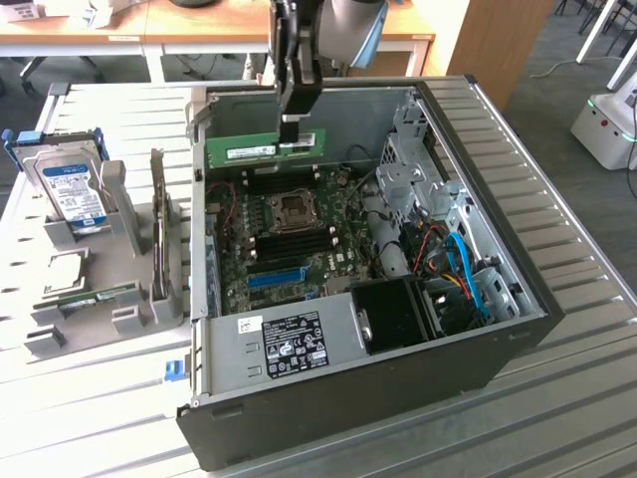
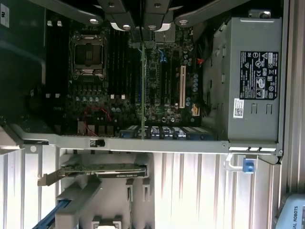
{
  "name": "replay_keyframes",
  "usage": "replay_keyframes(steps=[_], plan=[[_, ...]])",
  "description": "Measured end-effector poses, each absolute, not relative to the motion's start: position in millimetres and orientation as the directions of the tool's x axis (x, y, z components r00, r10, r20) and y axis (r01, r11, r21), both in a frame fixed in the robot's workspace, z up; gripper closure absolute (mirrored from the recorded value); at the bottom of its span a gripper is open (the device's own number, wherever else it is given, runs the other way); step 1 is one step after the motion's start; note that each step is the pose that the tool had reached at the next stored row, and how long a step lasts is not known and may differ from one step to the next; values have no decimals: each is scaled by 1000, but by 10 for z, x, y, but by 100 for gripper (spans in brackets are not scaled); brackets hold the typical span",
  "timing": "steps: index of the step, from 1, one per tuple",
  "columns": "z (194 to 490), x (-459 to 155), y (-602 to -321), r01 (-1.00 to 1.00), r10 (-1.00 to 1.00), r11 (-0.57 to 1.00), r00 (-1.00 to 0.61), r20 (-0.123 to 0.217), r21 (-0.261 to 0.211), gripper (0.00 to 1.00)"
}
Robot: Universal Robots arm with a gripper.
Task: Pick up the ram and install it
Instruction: 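Pick up the ram and move it above insertion slot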
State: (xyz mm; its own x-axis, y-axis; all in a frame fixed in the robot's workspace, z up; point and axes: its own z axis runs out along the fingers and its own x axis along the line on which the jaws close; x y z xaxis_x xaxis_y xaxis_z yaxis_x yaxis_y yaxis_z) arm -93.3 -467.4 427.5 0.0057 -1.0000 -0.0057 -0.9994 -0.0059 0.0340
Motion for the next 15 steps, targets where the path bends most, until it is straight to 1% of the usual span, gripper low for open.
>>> replay_keyframes(steps=[8, 15], plan=[[4275, -776, -4674, -999, -1000, -6, 6, -6, 34, 88], [4243, -774, -4674, -999, -1000, -6, 6, -6, 34, 88]])
